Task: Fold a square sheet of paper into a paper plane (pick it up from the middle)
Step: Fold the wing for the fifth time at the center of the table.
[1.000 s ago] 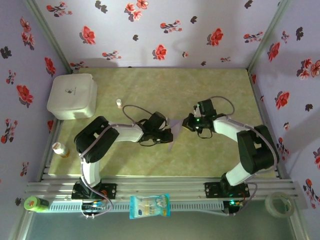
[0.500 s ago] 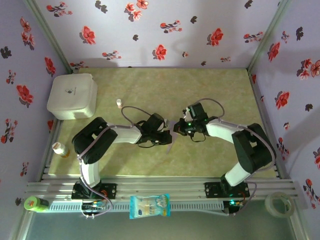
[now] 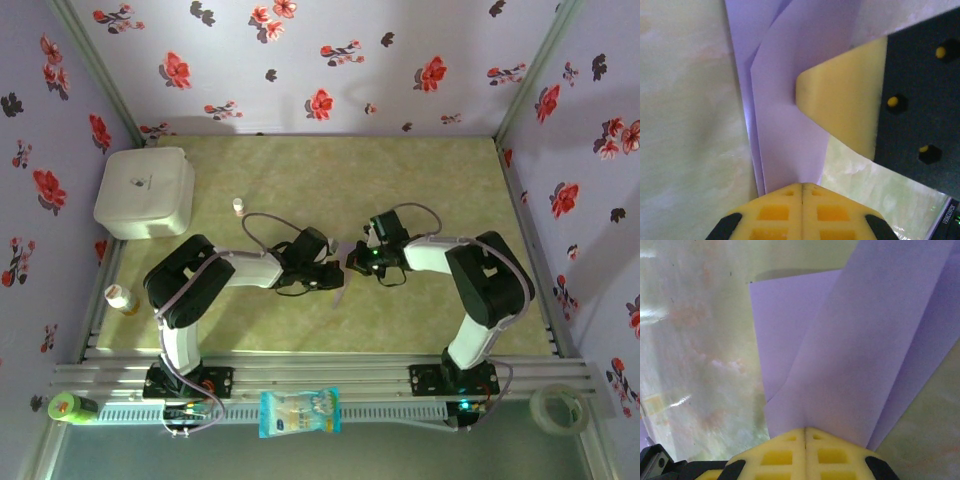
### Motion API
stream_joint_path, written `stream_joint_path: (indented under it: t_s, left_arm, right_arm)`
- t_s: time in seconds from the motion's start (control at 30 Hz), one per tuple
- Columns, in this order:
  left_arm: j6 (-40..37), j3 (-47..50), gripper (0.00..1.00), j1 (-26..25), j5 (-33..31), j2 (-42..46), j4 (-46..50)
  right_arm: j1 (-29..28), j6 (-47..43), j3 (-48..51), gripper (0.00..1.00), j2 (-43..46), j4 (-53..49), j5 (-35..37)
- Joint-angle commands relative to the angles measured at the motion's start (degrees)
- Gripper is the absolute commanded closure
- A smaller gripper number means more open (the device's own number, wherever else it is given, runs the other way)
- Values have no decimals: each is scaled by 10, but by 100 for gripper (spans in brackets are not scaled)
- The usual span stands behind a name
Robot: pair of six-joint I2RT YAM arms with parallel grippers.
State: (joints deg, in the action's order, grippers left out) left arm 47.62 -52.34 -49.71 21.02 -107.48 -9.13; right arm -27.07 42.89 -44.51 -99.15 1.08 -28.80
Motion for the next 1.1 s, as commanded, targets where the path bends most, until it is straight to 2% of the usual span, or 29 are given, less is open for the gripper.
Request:
stream_joint_path:
  t_s: [0.0,0.53,1.07]
  left_arm:
    - [-7,39,100,-6,-15,-24,104]
    - [-2,50,100,-11,-16,-26,94]
    - [-3,57,100,-13,-17,-22,94]
  right_arm:
    - [18,18,11,95,-17,32,28]
    - [91,42,13,93,-28,80,36]
    - [112,24,-55,93,-35,-22,101]
